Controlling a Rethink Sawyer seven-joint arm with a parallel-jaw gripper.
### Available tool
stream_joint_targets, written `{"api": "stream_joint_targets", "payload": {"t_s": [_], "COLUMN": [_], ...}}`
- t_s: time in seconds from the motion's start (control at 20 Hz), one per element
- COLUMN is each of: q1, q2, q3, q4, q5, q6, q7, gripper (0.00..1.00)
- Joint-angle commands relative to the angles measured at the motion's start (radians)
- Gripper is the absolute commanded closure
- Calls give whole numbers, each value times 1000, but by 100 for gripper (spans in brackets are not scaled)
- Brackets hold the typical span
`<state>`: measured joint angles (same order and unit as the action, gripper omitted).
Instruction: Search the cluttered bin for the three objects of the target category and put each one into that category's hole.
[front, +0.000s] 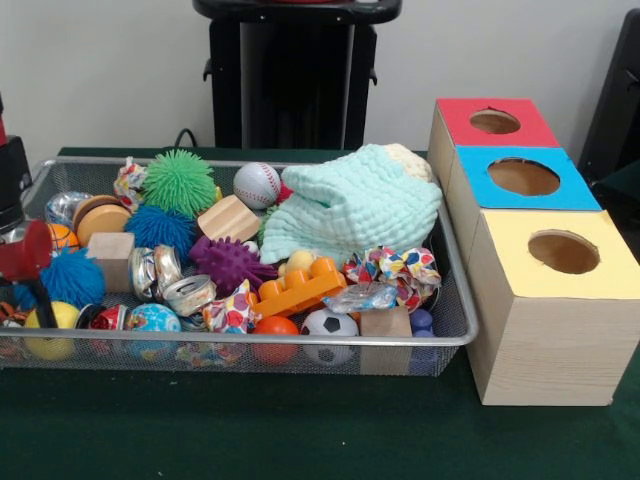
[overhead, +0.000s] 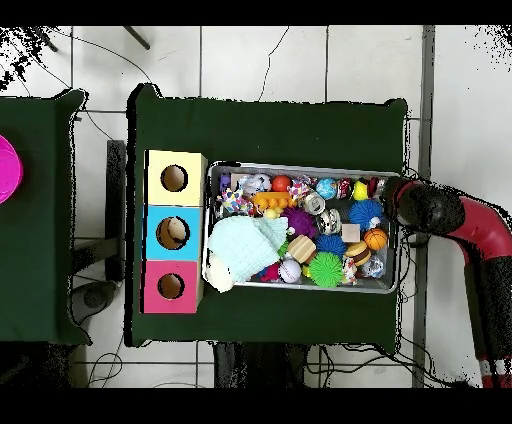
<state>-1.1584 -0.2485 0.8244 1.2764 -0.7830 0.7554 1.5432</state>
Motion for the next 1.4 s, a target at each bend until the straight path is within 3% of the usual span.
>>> {"api": "stream_joint_targets", "payload": {"t_s": [0.05, 0.3, 0.65, 0.95, 1.4], "q1": [-66, -115, -73, -57, -25], "q2": [54, 49, 48, 93, 132], "q3": [-18, -8, -37, -96, -79], "q4": [-70, -75, -140, -175, -218], "q5": [-63, -56, -89, -10, -53], "q6": [-59, -52, 9, 57, 72], "q7": [-343, -371, -382, -165, -326], "gripper": [0, 0, 0, 0, 0]}}
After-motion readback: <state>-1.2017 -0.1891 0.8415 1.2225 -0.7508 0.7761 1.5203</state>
